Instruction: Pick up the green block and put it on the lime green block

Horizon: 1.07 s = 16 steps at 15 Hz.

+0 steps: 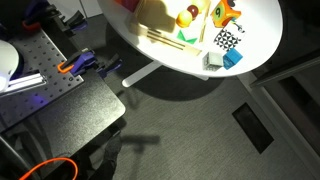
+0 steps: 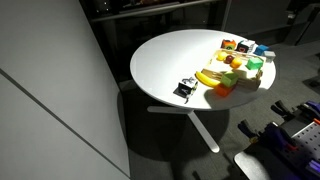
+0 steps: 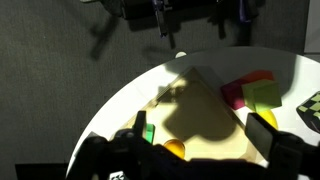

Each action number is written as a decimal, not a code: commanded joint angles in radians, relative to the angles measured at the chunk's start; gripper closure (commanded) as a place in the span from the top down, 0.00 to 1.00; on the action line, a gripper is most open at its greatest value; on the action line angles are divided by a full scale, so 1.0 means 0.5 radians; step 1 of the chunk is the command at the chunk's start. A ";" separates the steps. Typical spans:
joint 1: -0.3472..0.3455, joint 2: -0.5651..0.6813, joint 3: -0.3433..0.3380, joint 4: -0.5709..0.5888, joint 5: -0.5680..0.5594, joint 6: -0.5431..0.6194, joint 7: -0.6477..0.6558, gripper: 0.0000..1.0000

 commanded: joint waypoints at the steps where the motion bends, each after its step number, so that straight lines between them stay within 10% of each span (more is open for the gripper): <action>1: -0.006 0.114 -0.015 0.037 0.002 0.127 0.027 1.00; 16: -0.001 0.394 -0.011 0.008 0.002 0.547 0.001 1.00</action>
